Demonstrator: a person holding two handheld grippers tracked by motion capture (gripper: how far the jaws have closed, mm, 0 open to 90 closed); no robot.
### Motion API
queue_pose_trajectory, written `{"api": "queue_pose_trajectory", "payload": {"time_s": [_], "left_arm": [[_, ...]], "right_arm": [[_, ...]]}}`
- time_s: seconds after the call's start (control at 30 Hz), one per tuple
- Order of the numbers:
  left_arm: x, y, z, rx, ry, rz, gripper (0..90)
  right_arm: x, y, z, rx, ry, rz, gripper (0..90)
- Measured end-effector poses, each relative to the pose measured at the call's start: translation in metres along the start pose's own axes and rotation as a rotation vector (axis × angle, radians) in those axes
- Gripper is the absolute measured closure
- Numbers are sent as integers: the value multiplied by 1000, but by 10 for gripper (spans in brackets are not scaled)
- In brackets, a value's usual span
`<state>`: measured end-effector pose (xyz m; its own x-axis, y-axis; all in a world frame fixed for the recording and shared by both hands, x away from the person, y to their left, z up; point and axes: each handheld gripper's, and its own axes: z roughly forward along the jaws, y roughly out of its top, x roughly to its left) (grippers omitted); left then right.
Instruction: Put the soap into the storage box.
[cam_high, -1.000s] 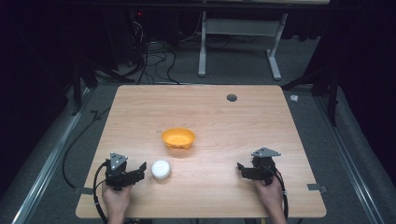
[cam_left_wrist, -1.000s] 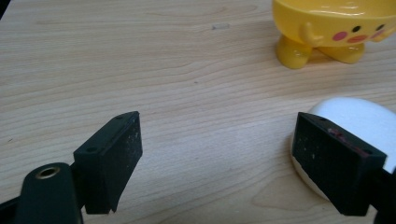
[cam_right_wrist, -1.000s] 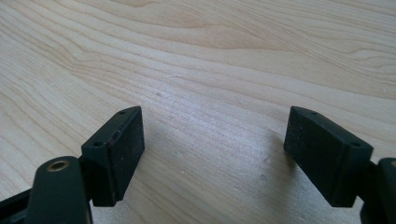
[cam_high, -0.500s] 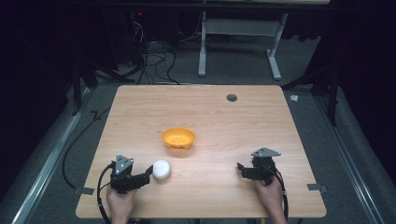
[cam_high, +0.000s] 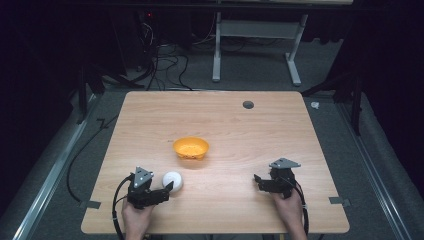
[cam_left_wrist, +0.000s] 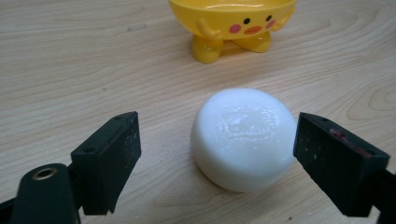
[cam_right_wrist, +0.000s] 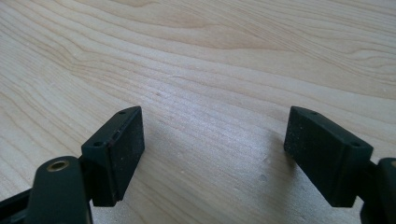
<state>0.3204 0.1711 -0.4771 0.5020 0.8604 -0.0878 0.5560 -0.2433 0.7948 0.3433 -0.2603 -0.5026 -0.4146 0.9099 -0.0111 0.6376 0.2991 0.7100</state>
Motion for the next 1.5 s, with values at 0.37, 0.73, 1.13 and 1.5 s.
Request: {"api": "queue_pose_trajectory", "payload": {"time_s": [0.37, 0.73, 1.13, 1.5], "left_arm": [[-11, -1, 11, 34, -36, 11, 153], [-19, -2, 26, 76, -13, 33, 153], [-20, -4, 36, 115, 16, 37, 165], [-20, -5, 41, 129, 45, 39, 190]], "right_arm": [[0, 0, 0, 0, 1, -1, 210], [0, 0, 0, -1, 2, -2, 210], [0, 0, 0, -1, 3, -2, 210], [0, 0, 0, -1, 2, -2, 210]]}}
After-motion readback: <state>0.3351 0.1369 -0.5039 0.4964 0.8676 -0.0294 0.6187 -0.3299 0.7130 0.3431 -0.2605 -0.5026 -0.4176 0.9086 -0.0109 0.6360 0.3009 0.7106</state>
